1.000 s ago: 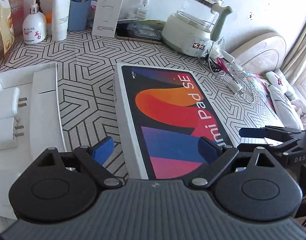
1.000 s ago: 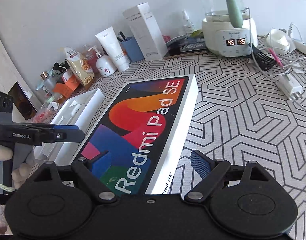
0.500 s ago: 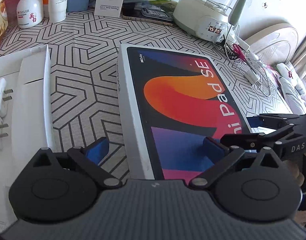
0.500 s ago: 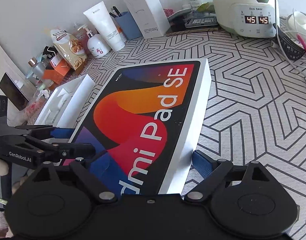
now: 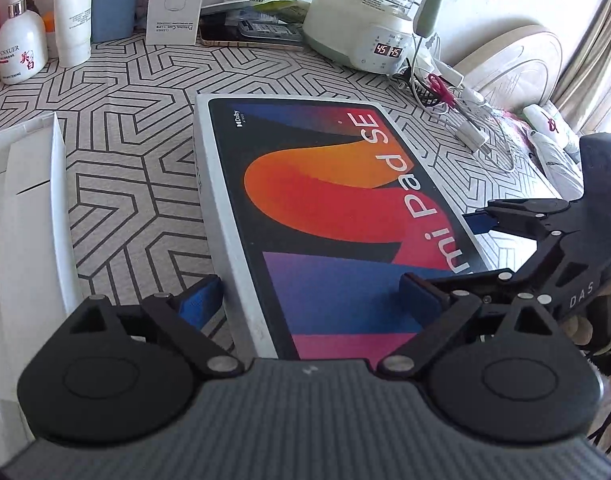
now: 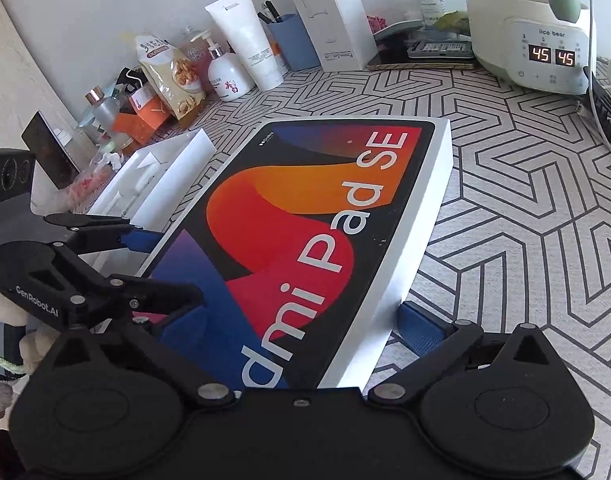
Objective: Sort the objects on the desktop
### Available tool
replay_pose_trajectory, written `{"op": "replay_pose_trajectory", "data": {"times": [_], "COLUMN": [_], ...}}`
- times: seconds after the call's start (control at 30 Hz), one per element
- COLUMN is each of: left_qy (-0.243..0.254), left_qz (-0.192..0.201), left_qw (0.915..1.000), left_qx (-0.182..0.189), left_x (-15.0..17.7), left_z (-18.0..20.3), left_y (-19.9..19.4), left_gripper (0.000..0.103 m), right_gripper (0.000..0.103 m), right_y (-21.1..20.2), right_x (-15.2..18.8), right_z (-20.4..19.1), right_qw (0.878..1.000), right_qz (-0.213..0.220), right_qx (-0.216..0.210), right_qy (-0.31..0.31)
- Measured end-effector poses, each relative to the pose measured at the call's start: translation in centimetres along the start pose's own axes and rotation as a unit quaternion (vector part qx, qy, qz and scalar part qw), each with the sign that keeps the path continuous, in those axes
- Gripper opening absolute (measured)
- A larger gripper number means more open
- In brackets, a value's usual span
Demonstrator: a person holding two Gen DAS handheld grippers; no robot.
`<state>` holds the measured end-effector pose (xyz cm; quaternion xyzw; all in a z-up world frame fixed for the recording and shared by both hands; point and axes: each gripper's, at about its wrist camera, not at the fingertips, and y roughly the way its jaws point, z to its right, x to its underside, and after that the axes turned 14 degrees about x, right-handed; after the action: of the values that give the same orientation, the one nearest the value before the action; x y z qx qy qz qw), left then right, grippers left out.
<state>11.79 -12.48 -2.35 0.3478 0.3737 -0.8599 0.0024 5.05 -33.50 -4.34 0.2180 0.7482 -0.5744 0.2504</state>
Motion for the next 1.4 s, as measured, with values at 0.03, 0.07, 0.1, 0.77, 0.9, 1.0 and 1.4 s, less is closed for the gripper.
{"op": "replay_pose_trajectory", "data": {"times": [0.03,0.07,0.1,0.77,0.9,1.0,1.4], "left_qy": [-0.001,-0.001,-0.007,0.025,0.042,0.047,0.04], "left_qz": [0.0,0.0,-0.001,0.019,0.031,0.034,0.043], "left_qw": [1.0,1.0,1.0,0.9993,0.9984,0.9981,0.9972], "left_qx": [-0.002,-0.003,0.001,-0.019,-0.023,-0.023,-0.046], "left_x": [0.0,0.0,0.0,1.0,1.2,1.3,1.9], "left_z": [0.1,0.1,-0.2,1.6,2.4,2.7,2.7], "left_y": [0.1,0.2,0.3,-1.6,-2.5,-3.0,-3.8], "left_gripper": [0.097,0.099,0.101,0.092,0.089,0.089,0.089], "right_gripper": [0.103,0.103,0.103,0.101,0.101,0.101,0.101], "right_y": [0.0,0.0,0.0,-1.9,-3.1,-3.6,-2.8], "right_x": [0.0,0.0,0.1,1.5,1.6,1.6,1.6], "right_z": [0.0,0.0,0.0,-1.8,-2.6,-3.3,-3.2], "right_qw": [1.0,1.0,1.0,0.999,0.999,0.998,0.998], "right_qz": [0.0,0.001,0.002,0.021,0.033,0.034,0.004], "right_qx": [0.0,0.001,0.002,0.025,0.033,0.044,0.012], "right_qy": [0.002,0.003,0.005,0.031,0.023,0.02,0.058]}}
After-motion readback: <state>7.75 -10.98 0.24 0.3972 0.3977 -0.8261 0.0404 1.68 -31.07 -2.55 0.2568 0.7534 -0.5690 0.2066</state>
